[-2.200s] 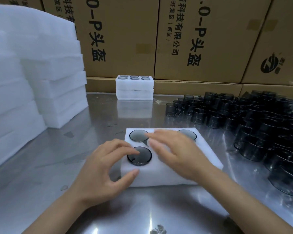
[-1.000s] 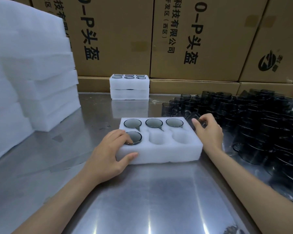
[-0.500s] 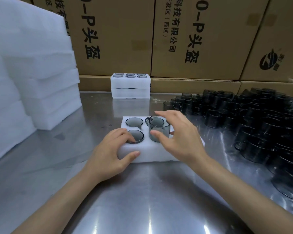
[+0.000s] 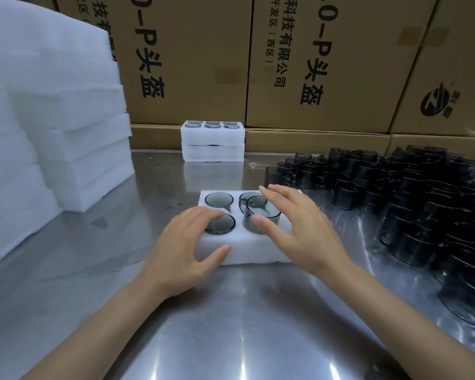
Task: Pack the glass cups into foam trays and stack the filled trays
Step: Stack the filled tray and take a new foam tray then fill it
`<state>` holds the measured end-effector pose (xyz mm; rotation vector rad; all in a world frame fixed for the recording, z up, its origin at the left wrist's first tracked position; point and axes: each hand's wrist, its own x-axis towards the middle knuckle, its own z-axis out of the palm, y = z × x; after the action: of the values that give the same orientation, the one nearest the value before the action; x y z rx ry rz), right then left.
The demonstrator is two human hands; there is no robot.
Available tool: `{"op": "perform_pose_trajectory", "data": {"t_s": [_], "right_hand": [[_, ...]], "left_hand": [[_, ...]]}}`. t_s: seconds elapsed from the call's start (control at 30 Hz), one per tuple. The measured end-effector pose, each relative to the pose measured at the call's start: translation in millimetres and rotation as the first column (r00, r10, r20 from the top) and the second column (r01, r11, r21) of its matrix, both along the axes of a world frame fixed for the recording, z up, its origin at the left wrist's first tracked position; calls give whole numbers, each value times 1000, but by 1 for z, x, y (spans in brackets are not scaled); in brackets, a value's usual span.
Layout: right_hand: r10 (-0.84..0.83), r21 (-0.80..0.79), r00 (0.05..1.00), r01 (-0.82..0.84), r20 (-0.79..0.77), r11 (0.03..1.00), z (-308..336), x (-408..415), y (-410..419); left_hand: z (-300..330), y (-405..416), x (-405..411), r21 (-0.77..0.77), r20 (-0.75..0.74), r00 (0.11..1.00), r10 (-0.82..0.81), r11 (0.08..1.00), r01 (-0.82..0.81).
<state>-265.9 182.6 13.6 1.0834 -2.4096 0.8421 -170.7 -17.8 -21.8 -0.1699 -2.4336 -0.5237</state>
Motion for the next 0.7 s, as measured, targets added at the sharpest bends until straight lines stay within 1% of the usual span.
{"op": "perform_pose_trajectory", "data": {"t_s": [0.07, 0.17, 0.23, 0.27, 0.33, 0.4, 0.53, 0.63, 0.7], "right_hand": [[24, 44, 999, -22, -32, 999, 0, 0, 3], [64, 143, 996, -55, -62, 988, -2, -1, 5], [94, 151, 995, -87, -38, 985, -4, -1, 4], [99, 147, 995, -94, -28, 985, -5, -1, 4], [78, 147, 997, -73, -26, 986, -7, -1, 2], [48, 178, 998, -42, -33, 983, -9, 1, -1], [35, 340, 991, 12, -133, 940, -17, 6, -6], [23, 324, 994, 12, -104, 946, -19, 6, -6], [23, 311, 993, 14, -115, 950, -19, 6, -6]], "left_hand": [[1, 7, 1, -75, -29, 999, 22, 997, -24], [3, 25, -1, -243, -43, 999, -15, 970, 4], [1, 34, -3, -342, -44, 999, -33, 940, 16], [1, 37, -3, -366, -44, 999, -28, 931, 10], [1, 37, -4, -377, -48, 999, -2, 926, -16], [3, 36, -3, -353, -42, 999, 16, 935, -29], [3, 38, 0, -316, -25, 1000, 9, 949, -16], [4, 42, -2, -269, -40, 999, 27, 962, -36], [3, 44, -3, -255, -47, 998, 32, 966, -43]]}}
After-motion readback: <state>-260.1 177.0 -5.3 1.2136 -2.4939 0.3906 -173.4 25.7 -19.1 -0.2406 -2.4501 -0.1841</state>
